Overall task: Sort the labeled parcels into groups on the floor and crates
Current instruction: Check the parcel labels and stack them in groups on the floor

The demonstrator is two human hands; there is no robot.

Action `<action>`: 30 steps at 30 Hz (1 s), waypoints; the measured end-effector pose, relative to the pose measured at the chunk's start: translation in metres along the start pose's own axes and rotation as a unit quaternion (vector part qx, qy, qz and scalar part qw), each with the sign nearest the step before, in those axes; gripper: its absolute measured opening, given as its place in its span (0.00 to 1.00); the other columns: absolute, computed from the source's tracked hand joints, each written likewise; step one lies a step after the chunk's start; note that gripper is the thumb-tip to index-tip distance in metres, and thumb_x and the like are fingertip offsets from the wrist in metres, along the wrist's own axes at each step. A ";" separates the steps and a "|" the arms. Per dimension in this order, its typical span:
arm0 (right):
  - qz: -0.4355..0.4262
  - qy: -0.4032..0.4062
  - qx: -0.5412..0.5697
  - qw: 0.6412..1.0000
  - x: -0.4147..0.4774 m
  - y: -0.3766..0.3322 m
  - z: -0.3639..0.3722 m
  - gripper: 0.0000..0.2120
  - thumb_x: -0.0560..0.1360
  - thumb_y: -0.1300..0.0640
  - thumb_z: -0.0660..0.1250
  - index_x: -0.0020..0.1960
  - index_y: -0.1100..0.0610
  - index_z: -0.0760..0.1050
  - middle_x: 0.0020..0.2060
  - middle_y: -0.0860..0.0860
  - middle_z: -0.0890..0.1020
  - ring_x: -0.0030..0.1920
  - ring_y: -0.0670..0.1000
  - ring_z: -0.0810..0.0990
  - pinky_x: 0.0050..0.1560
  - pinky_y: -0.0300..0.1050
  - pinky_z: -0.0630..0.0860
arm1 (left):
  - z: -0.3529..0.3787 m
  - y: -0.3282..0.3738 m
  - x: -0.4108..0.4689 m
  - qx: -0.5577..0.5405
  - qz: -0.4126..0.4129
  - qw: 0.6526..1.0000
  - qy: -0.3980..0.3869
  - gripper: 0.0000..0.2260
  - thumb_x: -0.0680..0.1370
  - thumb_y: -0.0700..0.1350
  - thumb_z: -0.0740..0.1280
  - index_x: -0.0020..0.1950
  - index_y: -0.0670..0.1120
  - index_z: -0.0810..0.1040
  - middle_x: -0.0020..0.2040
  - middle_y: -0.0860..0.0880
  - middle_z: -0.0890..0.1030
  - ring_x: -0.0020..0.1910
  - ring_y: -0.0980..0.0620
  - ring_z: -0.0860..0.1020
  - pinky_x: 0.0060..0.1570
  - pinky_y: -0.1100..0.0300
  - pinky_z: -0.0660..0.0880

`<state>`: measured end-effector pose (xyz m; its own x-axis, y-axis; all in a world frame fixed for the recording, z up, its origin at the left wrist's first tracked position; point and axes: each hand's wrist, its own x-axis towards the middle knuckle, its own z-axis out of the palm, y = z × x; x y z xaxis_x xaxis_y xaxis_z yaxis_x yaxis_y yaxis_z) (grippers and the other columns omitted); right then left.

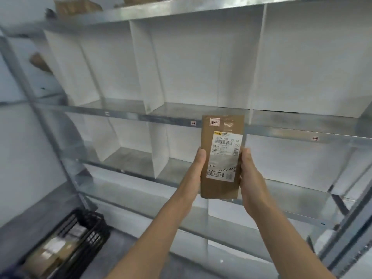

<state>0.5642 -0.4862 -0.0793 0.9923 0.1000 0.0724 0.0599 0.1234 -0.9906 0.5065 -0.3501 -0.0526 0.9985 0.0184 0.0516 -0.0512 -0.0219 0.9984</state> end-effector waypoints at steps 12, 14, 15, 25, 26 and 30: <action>0.071 -0.210 -0.032 0.975 0.001 0.051 0.193 0.26 0.83 0.31 0.46 0.67 0.35 0.78 0.60 0.42 0.85 0.63 0.48 0.82 0.68 0.55 0.74 | -0.165 -0.038 -0.060 -0.002 -0.041 0.976 0.215 0.19 0.83 0.67 0.45 0.60 0.74 0.75 0.53 0.72 0.82 0.54 0.74 0.78 0.57 0.68 0.70; 0.081 -0.229 -0.032 0.969 -0.001 0.063 0.228 0.26 0.84 0.32 0.46 0.67 0.37 0.79 0.58 0.41 0.86 0.60 0.44 0.84 0.61 0.47 0.77 | -0.197 -0.046 -0.069 -0.014 -0.053 0.970 0.236 0.19 0.84 0.67 0.46 0.58 0.73 0.76 0.50 0.73 0.82 0.51 0.76 0.78 0.55 0.68 0.69; 0.084 -0.241 -0.034 0.966 0.000 0.069 0.244 0.26 0.85 0.33 0.45 0.67 0.38 0.79 0.57 0.40 0.86 0.56 0.41 0.85 0.57 0.43 0.77 | -0.213 -0.050 -0.071 -0.017 -0.057 0.967 0.249 0.19 0.84 0.67 0.46 0.56 0.74 0.77 0.49 0.74 0.82 0.49 0.77 0.78 0.55 0.68 0.68; 0.140 -0.297 -0.077 0.941 0.000 0.129 0.411 0.26 0.85 0.35 0.47 0.66 0.41 0.80 0.57 0.43 0.87 0.55 0.45 0.85 0.54 0.46 0.76 | -0.367 -0.097 -0.101 -0.075 -0.111 0.930 0.342 0.15 0.85 0.64 0.49 0.63 0.65 0.72 0.38 0.74 0.80 0.38 0.76 0.78 0.36 0.78 0.72; 0.146 -0.299 -0.082 0.939 0.001 0.137 0.425 0.26 0.86 0.35 0.47 0.66 0.41 0.80 0.55 0.42 0.87 0.52 0.42 0.86 0.52 0.45 0.76 | -0.379 -0.102 -0.103 -0.084 -0.121 0.925 0.349 0.16 0.85 0.64 0.49 0.64 0.65 0.73 0.38 0.73 0.81 0.38 0.75 0.78 0.35 0.77 0.72; 0.180 -0.318 -0.096 0.926 0.008 0.169 0.475 0.24 0.86 0.35 0.49 0.65 0.40 0.80 0.50 0.38 0.88 0.45 0.36 0.85 0.51 0.43 0.77 | -0.426 -0.125 -0.105 -0.088 -0.147 0.913 0.370 0.13 0.85 0.64 0.49 0.57 0.68 0.72 0.42 0.72 0.78 0.39 0.75 0.77 0.37 0.78 0.70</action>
<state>0.5313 0.0042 -0.1904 0.6907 0.6699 -0.2723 -0.1826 -0.2029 -0.9620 0.3994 0.0761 -0.1738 0.6861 0.6698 -0.2838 0.1493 0.2522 0.9561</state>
